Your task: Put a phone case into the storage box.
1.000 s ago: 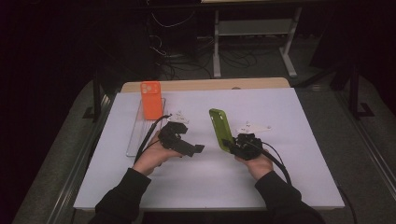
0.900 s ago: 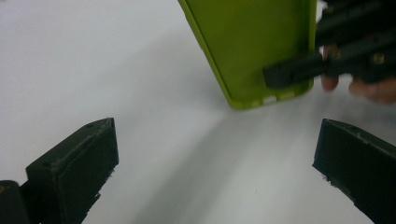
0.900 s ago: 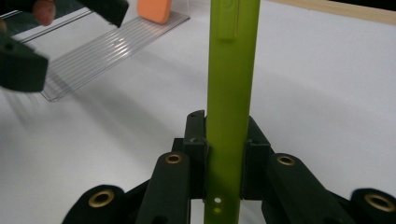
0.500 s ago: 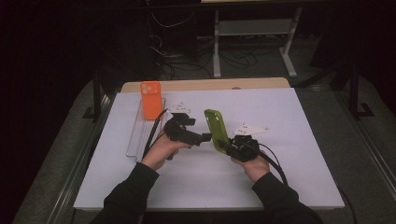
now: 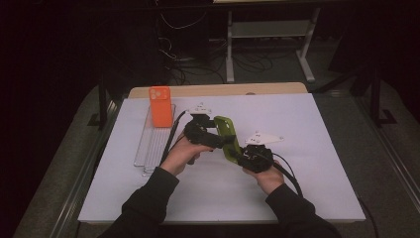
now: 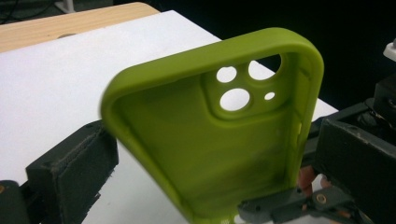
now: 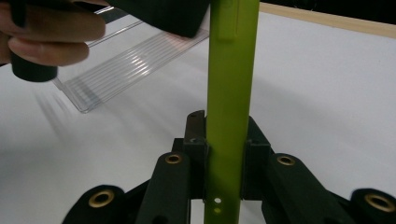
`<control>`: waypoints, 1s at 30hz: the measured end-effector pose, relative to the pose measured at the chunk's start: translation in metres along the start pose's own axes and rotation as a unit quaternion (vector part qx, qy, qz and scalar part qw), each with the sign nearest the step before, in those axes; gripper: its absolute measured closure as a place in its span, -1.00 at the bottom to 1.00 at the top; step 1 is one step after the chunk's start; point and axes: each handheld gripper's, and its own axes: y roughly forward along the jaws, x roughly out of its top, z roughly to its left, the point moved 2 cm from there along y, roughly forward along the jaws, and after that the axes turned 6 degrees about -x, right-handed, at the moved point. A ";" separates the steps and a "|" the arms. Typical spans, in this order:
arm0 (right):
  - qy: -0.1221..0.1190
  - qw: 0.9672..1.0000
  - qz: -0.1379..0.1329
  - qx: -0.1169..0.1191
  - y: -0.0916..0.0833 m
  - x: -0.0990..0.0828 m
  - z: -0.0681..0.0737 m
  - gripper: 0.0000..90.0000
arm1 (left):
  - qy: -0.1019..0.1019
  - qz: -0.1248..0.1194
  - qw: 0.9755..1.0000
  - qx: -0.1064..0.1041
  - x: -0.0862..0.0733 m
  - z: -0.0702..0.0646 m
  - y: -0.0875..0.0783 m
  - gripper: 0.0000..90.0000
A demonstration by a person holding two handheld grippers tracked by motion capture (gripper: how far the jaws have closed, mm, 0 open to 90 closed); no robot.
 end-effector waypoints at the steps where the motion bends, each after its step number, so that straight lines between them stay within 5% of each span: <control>1: -0.003 1.000 -0.003 0.000 0.000 0.000 0.000 0.67 | -0.001 -0.004 1.000 -0.001 0.000 -0.001 0.002 -1.00; 16: -0.011 1.000 -0.005 -0.007 -0.001 0.001 -0.001 0.67 | -0.008 -0.015 1.000 0.017 0.002 -0.005 0.011 -0.91; 30: -0.019 1.000 -0.003 -0.015 0.001 0.000 -0.001 0.67 | -0.013 -0.027 1.000 0.010 0.003 -0.005 0.009 -0.74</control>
